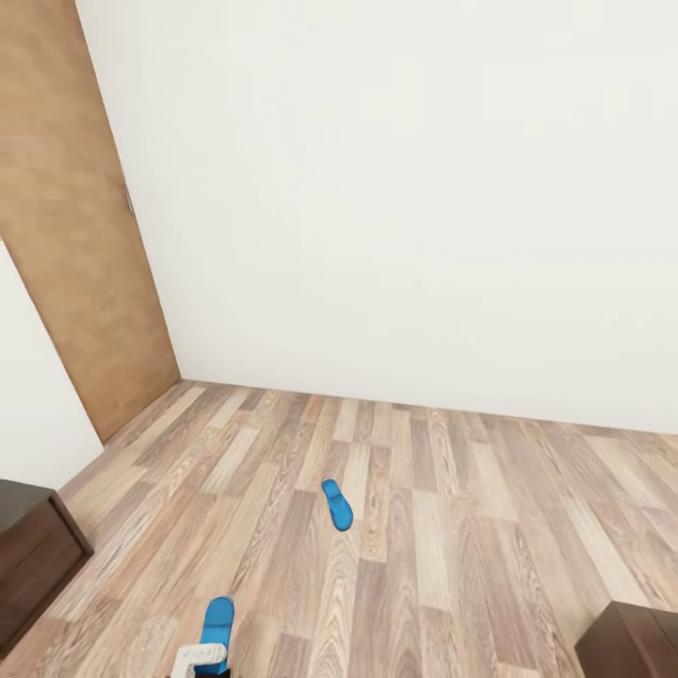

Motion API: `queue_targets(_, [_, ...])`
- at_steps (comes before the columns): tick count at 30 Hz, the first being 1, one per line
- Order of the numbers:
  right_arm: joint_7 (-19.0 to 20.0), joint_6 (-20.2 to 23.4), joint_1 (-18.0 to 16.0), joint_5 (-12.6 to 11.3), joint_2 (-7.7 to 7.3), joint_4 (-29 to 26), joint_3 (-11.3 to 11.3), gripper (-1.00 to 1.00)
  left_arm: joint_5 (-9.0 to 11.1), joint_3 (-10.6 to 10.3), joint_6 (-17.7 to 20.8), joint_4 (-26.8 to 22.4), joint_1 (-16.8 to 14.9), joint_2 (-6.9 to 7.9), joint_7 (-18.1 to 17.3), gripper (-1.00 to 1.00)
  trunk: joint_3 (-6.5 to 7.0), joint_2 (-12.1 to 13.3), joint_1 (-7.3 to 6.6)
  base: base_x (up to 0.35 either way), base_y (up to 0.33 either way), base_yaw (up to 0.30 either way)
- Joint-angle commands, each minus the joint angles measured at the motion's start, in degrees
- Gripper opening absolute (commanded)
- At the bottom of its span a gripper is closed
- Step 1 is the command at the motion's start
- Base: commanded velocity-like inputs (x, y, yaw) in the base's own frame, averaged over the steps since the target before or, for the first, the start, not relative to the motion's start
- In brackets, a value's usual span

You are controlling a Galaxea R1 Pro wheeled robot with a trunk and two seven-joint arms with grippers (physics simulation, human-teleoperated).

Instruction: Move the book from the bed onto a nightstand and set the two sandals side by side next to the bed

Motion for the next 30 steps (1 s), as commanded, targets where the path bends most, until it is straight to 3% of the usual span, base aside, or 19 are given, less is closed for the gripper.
queue_targets(1, [0.0, -0.2, 0.0, -0.1, -0.01, 0.1, 0.4, 1.0, 0.5, 0.1, 0.0, 0.1, 0.0, -0.04, -0.4, -1.0, -0.05, 0.0, -0.01, 0.002, 0.0, 0.27])
queue_targets(19, [0.0, -0.2, 0.0, 0.0, 0.08, 0.1, 0.4, 1.0, 0.5, 0.2, 0.0, 0.0, 0.0, 0.03, -0.3, -1.0, -0.05, 0.0, -0.01, 0.028, -0.012, 0.285])
queue_targets(30, [0.1, -0.2, 0.0, 0.0, 0.08, 0.1, 0.4, 1.0, 0.5, 0.2, -0.1, 0.0, 0.0, -0.04, -0.3, -1.0, -0.05, 0.0, -0.01, 0.263, -0.154, 0.034])
